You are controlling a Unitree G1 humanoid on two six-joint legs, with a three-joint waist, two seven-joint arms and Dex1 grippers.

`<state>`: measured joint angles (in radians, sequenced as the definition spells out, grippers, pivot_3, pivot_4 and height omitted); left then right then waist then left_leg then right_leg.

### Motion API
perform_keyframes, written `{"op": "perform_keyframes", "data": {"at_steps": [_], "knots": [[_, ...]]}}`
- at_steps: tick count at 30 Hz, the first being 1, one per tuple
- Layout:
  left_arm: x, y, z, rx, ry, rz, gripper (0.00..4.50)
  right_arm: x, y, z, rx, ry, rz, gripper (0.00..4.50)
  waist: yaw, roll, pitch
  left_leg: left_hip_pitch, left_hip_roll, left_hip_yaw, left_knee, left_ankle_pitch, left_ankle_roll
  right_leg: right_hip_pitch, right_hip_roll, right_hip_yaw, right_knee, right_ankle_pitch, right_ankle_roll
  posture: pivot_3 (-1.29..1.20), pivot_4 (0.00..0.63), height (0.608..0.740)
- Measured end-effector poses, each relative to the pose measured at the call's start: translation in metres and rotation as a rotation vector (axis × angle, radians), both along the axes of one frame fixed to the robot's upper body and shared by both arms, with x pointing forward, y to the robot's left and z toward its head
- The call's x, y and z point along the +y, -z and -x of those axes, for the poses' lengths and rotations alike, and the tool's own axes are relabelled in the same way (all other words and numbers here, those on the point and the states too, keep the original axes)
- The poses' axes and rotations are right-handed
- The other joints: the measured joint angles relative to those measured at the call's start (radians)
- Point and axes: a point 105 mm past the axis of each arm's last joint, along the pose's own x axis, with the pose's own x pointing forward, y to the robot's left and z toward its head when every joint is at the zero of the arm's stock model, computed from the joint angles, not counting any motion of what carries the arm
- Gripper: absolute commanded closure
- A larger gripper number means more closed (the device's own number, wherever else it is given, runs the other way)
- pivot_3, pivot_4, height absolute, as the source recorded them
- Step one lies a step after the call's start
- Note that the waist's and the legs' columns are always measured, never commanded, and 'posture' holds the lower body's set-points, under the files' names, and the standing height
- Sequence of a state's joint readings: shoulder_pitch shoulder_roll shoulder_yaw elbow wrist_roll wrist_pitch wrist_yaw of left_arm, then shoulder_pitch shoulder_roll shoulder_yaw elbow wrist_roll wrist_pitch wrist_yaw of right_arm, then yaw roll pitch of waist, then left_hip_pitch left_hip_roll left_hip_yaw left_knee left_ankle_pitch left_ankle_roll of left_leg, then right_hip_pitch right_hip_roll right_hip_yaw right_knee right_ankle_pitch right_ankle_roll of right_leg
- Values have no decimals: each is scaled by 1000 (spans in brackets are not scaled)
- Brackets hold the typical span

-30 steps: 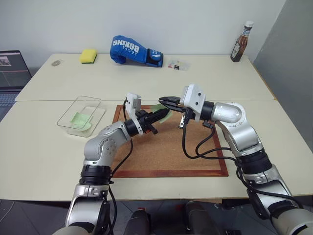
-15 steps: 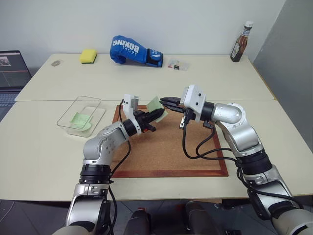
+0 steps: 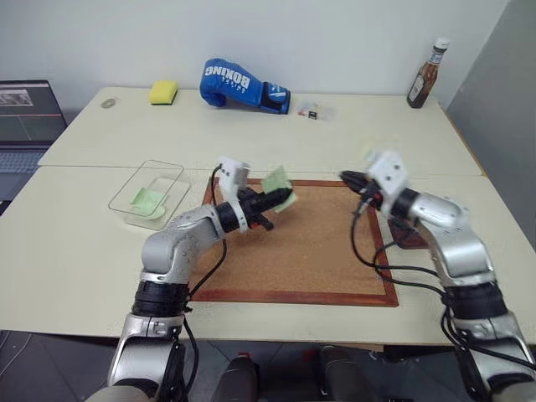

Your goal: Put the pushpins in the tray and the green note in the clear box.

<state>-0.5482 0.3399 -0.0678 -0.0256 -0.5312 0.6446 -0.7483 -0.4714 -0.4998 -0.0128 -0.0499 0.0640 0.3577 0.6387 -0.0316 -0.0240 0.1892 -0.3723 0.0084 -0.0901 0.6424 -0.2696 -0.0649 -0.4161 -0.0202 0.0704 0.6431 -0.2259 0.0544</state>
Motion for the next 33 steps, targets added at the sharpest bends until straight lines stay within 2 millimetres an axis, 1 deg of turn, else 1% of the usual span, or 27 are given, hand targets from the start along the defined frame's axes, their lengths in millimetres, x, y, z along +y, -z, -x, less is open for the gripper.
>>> {"op": "perform_keyframes", "data": {"at_steps": [3, 6, 8, 10, 12, 16, 20, 22, 23, 27, 29, 32, 33], "knots": [[-21, 8, 10, -88, 86, -102, 4471, -35, 8, 5, 60, 170, -76, 4500, -2, 0, 0, -4, 0, 0, 1, 0, 0, -4, 1, 0, 1, 0, 1, 0, 150, 740], [-33, 12, 17, -161, 150, -166, 4471, -67, 13, 11, 106, 321, -149, 4500, -7, 0, 0, -3, 1, 1, 1, 0, 0, -4, 1, 1, 2, -1, 2, 0, 150, 740], [-37, 12, 17, -190, 174, -183, 4471, -83, 16, 14, 141, 402, -198, 4500, -9, 0, 0, -3, 1, 0, 2, 0, 0, -4, 1, 0, 2, -1, 3, 0, 150, 740], [-41, 12, 15, -207, 189, -194, 4471, -95, 20, 16, 171, 462, -253, 4500, -9, 0, 0, -4, 1, 1, 2, 0, 0, -4, 2, 1, 2, 0, 3, 0, 150, 740], [-44, 11, 12, -214, 196, -193, 4471, -101, 24, 18, 210, 501, -313, 4500, -12, 0, 0, -4, 1, 1, 3, 0, 0, -4, 2, 1, 2, 0, 4, 0, 150, 740], [-45, 14, 11, -208, 210, -197, 4471, -101, 37, 22, 311, 522, -401, 4500, -18, 1, 0, -5, 1, 1, 2, 0, 1, -5, 2, 1, 2, 0, 4, 0, 150, 740], [-45, 15, 12, -207, 219, -203, 4471, -104, 42, 25, 365, 545, -449, 4500, -17, 1, 0, -6, 1, 1, 2, 0, 1, -5, 1, 1, 1, 0, 4, 0, 150, 740], [-44, 15, 13, -206, 223, -204, 4500, -104, 44, 26, 382, 550, -465, 4040, -17, 1, 0, -6, 1, 1, 3, 0, 1, -5, 1, 1, 1, 0, 4, 0, 150, 740], [-44, 16, 13, -203, 222, -204, 4500, -104, 44, 26, 385, 552, -467, 3928, -18, 1, 0, -6, 1, 1, 2, 0, 1, -5, 1, 1, 1, 0, 4, 0, 150, 740], [-43, 19, 13, -197, 219, -209, 4500, -103, 43, 25, 394, 551, -479, 3074, -19, 1, 0, -5, 1, 0, 3, 0, 1, -5, 2, 1, 2, 0, 4, 0, 150, 740], [-43, 19, 13, -199, 218, -211, 4500, -102, 43, 25, 398, 547, -483, 2755, -19, 1, 0, -6, 1, 0, 3, 0, 1, -5, 2, 1, 2, 0, 4, 0, 150, 740], [-43, 19, 13, -200, 217, -213, 4500, -102, 43, 25, 398, 543, -485, 2029, -18, 1, 0, -6, 1, 0, 3, 0, 1, -5, 2, 1, 2, 0, 4, 0, 150, 740], [-43, 19, 13, -200, 216, -213, 4500, -102, 43, 25, 398, 541, -487, 1920, -18, 1, 0, -6, 1, 0, 3, 0, 1, -5, 2, 1, 2, 0, 4, 0, 150, 740]]}}
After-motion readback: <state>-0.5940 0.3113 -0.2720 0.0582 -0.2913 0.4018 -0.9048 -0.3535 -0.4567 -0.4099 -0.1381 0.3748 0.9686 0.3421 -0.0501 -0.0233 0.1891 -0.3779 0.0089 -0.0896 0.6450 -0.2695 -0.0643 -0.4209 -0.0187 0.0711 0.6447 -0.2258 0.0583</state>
